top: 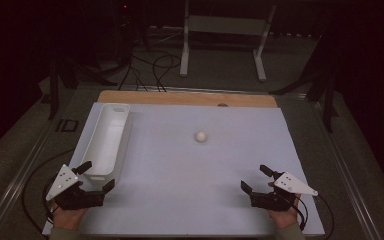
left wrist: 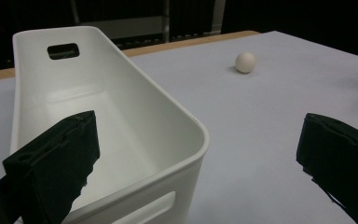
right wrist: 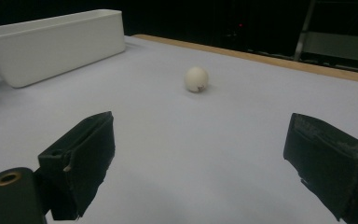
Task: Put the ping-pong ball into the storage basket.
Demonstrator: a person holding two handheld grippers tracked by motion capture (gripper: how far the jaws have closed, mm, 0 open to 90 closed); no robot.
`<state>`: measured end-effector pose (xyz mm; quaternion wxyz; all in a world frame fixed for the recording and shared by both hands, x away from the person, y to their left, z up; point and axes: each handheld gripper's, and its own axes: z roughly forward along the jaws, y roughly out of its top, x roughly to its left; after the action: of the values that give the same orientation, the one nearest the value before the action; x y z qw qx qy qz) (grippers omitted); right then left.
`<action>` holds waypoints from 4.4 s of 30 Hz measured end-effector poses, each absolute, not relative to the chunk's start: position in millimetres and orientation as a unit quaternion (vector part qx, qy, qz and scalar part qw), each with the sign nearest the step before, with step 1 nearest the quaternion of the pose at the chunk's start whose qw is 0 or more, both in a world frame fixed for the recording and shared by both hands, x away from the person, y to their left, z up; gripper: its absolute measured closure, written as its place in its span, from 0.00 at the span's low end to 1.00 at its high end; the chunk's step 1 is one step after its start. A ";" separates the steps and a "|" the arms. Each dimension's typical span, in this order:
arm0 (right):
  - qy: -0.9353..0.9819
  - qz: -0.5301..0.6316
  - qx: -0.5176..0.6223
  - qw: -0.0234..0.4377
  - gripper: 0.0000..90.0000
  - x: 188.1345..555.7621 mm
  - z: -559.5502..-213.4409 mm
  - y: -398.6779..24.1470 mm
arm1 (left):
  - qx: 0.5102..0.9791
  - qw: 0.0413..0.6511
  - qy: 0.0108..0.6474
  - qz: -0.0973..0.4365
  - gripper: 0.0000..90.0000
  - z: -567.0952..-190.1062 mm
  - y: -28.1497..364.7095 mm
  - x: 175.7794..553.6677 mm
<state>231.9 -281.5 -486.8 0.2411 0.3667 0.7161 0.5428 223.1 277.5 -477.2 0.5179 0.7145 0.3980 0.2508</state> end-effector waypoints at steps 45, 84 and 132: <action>0.725 0.534 0.364 0.240 0.09 233.7 -487.7 -281.7 | 0.726 0.491 0.399 0.269 0.00 -451.6 255.2 227.3; 0.727 0.529 0.366 0.241 0.08 236.1 -487.7 -278.9 | 0.769 0.459 0.360 0.263 0.00 -414.1 189.1 278.2; 0.721 0.525 0.381 0.244 0.08 234.3 -488.1 -284.1 | 0.820 0.418 0.314 0.235 0.00 -398.4 128.5 322.7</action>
<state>234.3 -284.1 -488.1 0.2438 0.3813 0.7210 0.5248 322.7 128.5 -398.4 0.4178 0.8197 0.3136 0.2350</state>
